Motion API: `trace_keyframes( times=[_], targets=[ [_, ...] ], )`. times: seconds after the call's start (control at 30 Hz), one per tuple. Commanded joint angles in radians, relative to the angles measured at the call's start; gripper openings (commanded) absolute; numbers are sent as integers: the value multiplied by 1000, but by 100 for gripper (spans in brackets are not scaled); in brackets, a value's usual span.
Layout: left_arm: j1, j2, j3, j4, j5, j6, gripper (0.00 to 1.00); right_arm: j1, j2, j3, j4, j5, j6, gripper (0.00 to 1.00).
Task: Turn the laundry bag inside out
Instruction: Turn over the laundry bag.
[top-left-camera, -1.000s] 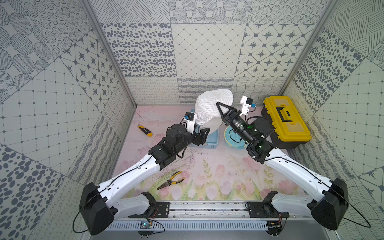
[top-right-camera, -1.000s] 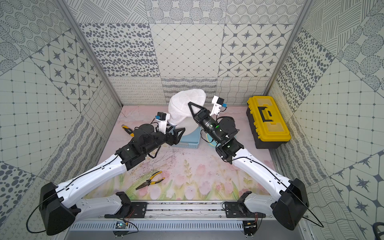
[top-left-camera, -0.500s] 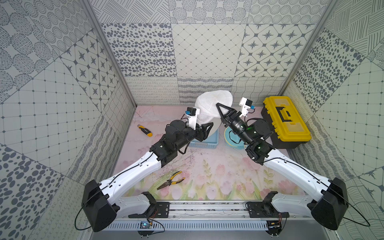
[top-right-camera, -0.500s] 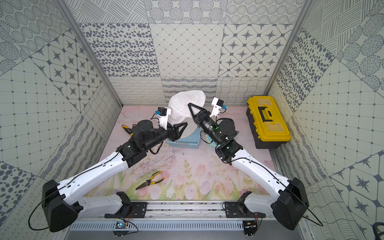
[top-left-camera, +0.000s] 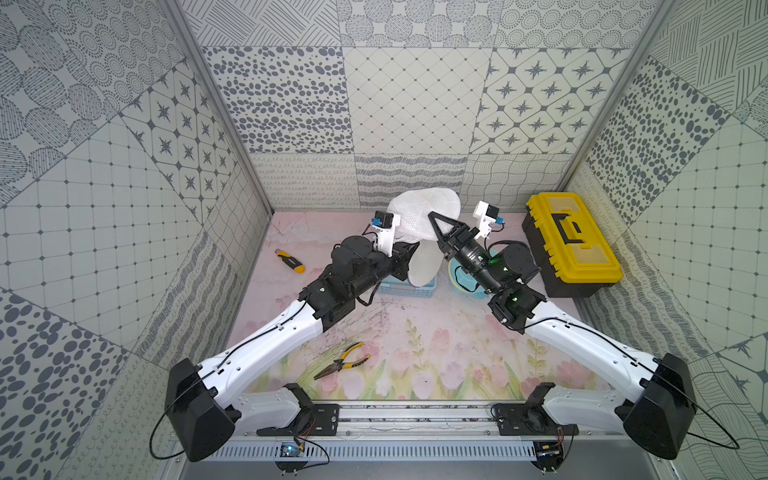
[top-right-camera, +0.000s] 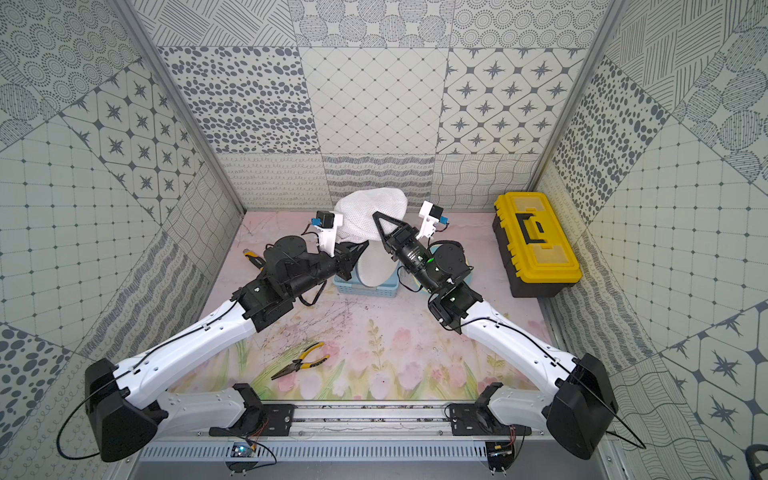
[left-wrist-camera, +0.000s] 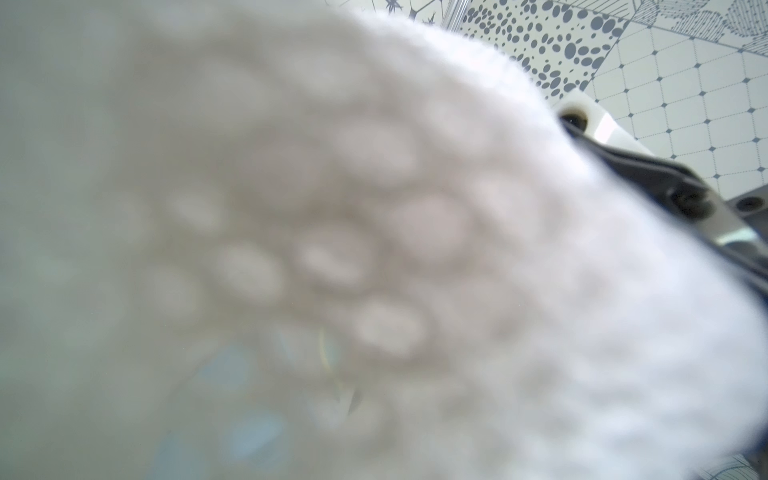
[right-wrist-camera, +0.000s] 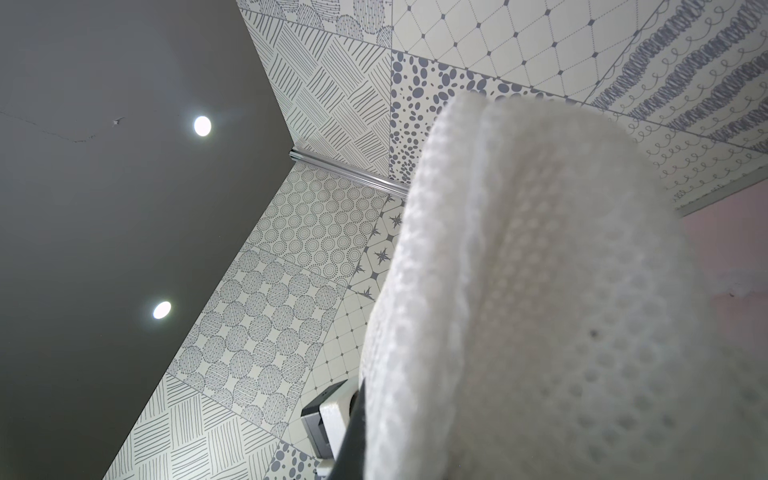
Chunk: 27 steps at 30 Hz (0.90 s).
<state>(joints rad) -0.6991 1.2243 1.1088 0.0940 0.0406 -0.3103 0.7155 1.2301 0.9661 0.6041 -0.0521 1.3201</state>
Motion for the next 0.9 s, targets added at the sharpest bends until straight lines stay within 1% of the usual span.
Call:
trace_keyframes(
  times=[0.0,0.07,0.17,0.23,0.27,0.3,0.4,0.47,0.53,0.57,0.67,0.73,0.87],
  targets=[
    [1,-21,79,-222,66,-45,0,-24,-28,-8,-62,-23,1,3],
    [1,-7,160,-395,153,-57,0,-52,-33,2,-140,-65,-11,11],
    [2,5,235,-615,262,-68,0,-88,-37,11,-229,-149,-44,30],
    [7,-2,251,-702,319,-79,0,-110,-38,12,-297,-210,-83,44],
    [19,-8,253,-732,380,-96,0,-126,-42,10,-343,-248,-109,54],
    [29,-14,247,-743,434,-115,0,-139,-43,7,-374,-280,-134,59],
    [83,-30,214,-729,624,-183,0,-171,-48,-1,-478,-383,-211,70],
    [131,-39,176,-696,772,-232,0,-190,-48,4,-564,-445,-281,77],
    [173,-41,140,-657,869,-281,0,-204,-53,3,-653,-487,-351,81],
    [195,-47,109,-614,936,-313,0,-209,-54,6,-700,-496,-399,84],
    [228,-48,42,-489,1076,-411,0,-212,-67,-12,-815,-469,-494,90],
    [233,-39,4,-466,1118,-428,0,-218,-75,-41,-825,-446,-516,92],
    [232,-3,-107,-406,1127,-463,0,-227,-86,-101,-828,-379,-554,96]
  ],
)
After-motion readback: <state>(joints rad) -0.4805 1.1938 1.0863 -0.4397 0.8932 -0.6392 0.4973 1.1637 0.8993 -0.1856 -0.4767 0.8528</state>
